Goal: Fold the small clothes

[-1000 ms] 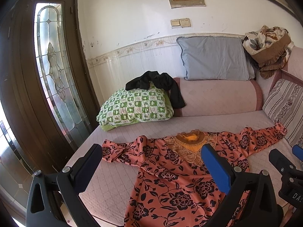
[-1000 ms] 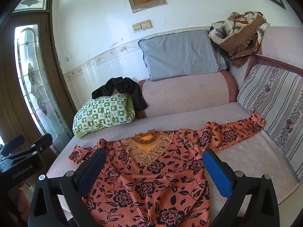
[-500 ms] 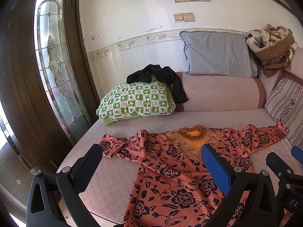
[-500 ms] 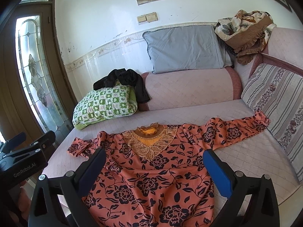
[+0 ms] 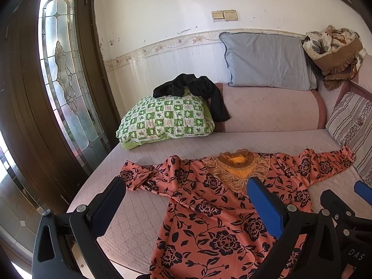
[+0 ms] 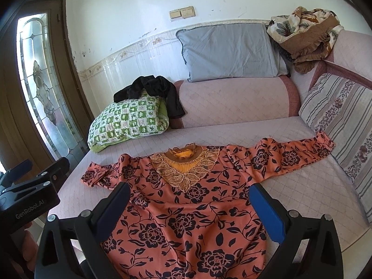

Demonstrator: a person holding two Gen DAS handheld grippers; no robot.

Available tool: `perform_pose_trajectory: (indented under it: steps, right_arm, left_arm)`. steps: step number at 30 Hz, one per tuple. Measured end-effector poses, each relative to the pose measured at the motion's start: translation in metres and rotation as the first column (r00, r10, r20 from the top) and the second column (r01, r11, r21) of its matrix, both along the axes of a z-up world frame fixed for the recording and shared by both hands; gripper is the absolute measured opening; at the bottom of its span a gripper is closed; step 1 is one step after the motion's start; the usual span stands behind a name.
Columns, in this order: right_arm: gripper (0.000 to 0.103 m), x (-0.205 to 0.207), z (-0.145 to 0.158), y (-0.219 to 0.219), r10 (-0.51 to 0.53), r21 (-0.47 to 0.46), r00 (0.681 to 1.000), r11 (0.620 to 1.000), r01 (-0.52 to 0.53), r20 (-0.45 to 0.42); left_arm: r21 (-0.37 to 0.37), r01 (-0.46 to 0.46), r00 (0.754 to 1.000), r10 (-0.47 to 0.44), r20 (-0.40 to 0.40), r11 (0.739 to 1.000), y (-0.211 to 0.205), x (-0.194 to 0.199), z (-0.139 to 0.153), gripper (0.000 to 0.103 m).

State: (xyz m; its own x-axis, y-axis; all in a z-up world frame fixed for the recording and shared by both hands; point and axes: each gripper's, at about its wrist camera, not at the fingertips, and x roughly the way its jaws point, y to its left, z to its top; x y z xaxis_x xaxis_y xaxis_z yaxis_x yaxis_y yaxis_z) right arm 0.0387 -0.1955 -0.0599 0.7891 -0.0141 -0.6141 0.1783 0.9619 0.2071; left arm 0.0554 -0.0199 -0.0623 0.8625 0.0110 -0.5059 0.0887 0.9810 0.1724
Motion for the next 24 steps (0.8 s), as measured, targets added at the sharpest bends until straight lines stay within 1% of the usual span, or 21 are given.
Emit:
perform_pose_trajectory:
  steps: [24]
  right_arm:
    - [0.103,-0.009,0.005,-0.001,-0.005,0.003,1.0,1.0,0.005,0.006]
  left_arm:
    - [0.003,0.012,1.0,-0.012,0.008,1.0,-0.003,-0.014,0.004,0.103]
